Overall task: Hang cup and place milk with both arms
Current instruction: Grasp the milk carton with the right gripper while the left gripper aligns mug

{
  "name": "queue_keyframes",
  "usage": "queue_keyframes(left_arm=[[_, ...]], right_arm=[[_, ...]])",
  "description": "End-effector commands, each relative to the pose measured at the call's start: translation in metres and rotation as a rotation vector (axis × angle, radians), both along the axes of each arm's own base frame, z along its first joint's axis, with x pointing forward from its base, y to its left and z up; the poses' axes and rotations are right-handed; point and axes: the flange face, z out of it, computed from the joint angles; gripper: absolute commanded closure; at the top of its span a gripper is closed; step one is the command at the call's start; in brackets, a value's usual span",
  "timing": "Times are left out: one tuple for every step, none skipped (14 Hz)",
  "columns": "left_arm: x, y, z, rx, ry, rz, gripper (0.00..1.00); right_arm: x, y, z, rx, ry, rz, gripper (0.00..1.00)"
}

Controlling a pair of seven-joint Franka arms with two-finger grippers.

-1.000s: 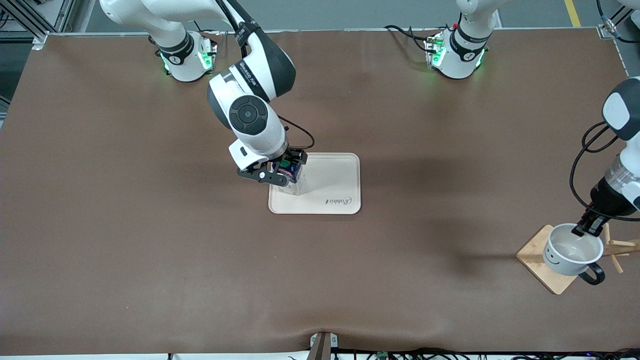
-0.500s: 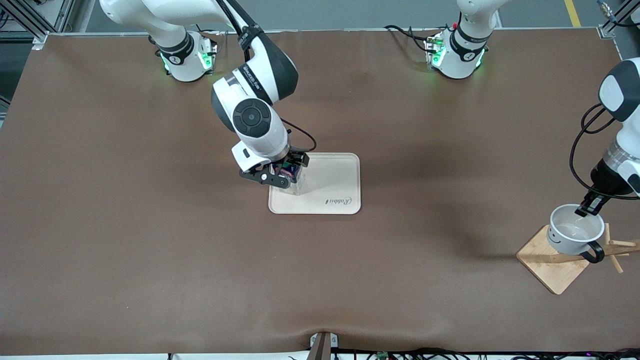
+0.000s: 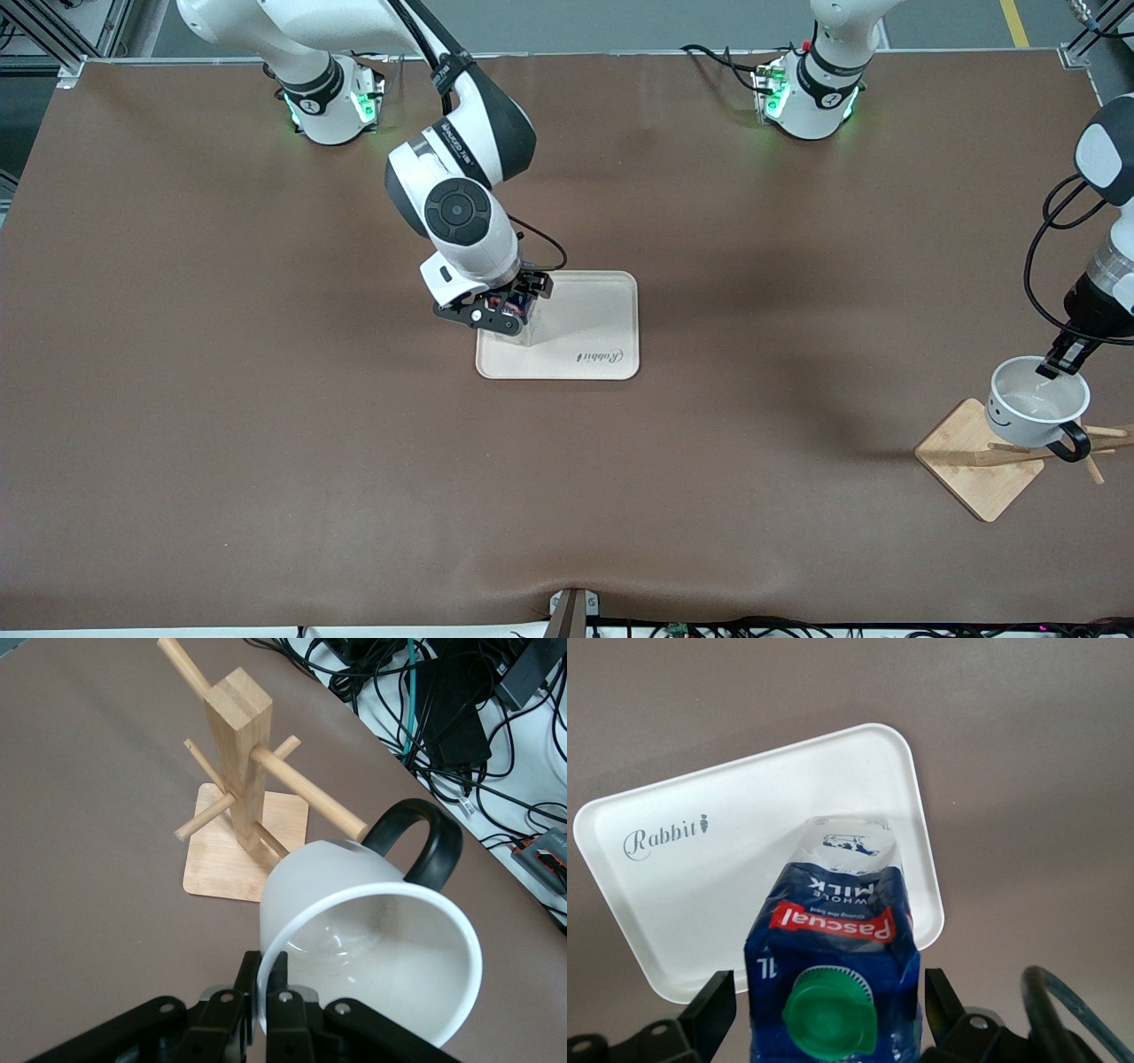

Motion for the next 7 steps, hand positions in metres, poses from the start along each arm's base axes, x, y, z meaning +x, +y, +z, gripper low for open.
queue_keyframes(left_arm=[[-0.011,0.006,0.004,0.005,-0.006,-0.005,1.0],[-0.012,0.009,0.003,0.005,-0.004,-0.001,1.0],[-0.012,0.01,0.002,0.005,-0.003,-0.001,1.0],[-0.012,0.009,0.003,0.007,-0.003,-0.003,1.0],[-0.013,0.012,0.002,0.005,0.001,-0.006,1.0],[-0.014,0.019,0.005,-0.007,-0.005,-0.003,1.0],[-0.015,0.021,0.008,-0.03,-0.007,-0.013,1.0]], right_arm=[[0.002,0.004,0.0,0.005,0.003,-0.013,0.45],[0.004,0.002,0.0,0.005,0.004,-0.013,0.63],[0.004,0.002,0.0,0.005,0.006,-0.016,0.82],[0.004,0.001,0.001,0.005,0.004,-0.017,0.93],[0.005,-0.001,0.001,0.002,0.009,-0.018,0.96],[0.007,-0.003,0.004,0.004,0.01,-0.021,0.96],[0.007,-0.004,0.009,0.008,0.013,-0.021,0.96]])
